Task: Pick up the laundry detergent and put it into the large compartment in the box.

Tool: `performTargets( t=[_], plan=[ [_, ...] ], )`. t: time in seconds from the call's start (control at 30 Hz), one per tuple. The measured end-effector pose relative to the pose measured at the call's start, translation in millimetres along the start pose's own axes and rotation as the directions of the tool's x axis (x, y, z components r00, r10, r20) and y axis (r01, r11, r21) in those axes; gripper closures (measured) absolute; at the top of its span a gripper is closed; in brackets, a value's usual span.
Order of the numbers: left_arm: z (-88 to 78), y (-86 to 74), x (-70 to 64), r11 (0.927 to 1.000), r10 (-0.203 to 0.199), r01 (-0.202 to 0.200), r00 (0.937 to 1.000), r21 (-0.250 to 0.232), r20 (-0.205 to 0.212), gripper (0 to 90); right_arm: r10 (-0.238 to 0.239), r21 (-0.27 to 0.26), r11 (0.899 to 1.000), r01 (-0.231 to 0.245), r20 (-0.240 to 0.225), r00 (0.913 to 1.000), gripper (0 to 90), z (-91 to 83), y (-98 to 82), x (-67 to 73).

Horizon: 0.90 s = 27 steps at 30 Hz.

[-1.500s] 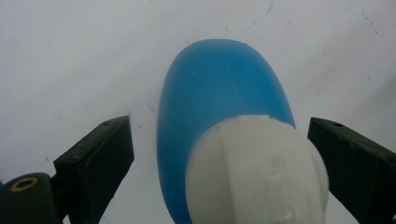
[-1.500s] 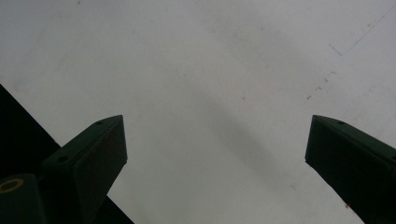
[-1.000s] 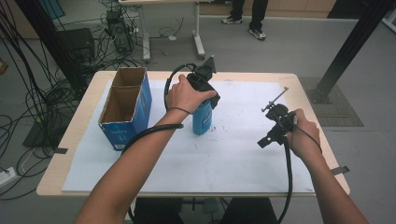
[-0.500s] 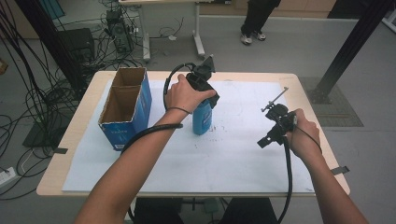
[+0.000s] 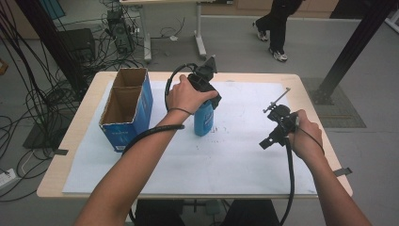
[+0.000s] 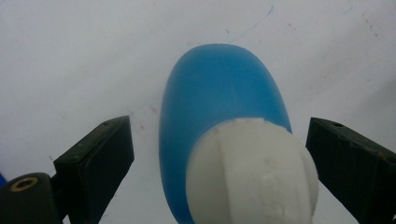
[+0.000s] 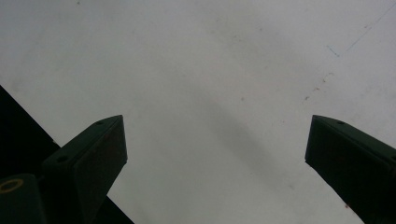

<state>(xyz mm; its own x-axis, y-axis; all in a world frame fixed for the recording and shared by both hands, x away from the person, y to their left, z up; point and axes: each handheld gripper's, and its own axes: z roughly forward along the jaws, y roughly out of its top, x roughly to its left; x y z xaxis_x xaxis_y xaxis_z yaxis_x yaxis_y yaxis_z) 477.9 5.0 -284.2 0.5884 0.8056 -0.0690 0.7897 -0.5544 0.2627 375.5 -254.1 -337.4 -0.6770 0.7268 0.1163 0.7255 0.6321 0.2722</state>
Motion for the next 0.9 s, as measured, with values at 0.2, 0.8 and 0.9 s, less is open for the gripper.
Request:
performTargets(
  t=[0.2,0.8,0.9],
  plan=[
    [-0.2,0.3,-0.1,1.0000,-0.001,0.001,1.0000,0.000,-0.002,8.9,0.002,-0.001,1.000,-0.002,0.001,1.0000,5.0,-0.6,-0.2,0.2],
    [0.8,0.4,0.6,0.9999,-0.005,0.005,0.9999,0.015,-0.010,17.3,0.001,-0.003,1.000,-0.001,0.001,1.0000,5.0,-0.2,-0.1,0.1],
    [0.8,0.6,0.2,0.9998,-0.008,0.008,0.9999,0.016,-0.012,18.0,0.002,-0.003,1.000,-0.002,0.000,1.0000,5.0,-0.4,-0.2,0.3]
  ],
)
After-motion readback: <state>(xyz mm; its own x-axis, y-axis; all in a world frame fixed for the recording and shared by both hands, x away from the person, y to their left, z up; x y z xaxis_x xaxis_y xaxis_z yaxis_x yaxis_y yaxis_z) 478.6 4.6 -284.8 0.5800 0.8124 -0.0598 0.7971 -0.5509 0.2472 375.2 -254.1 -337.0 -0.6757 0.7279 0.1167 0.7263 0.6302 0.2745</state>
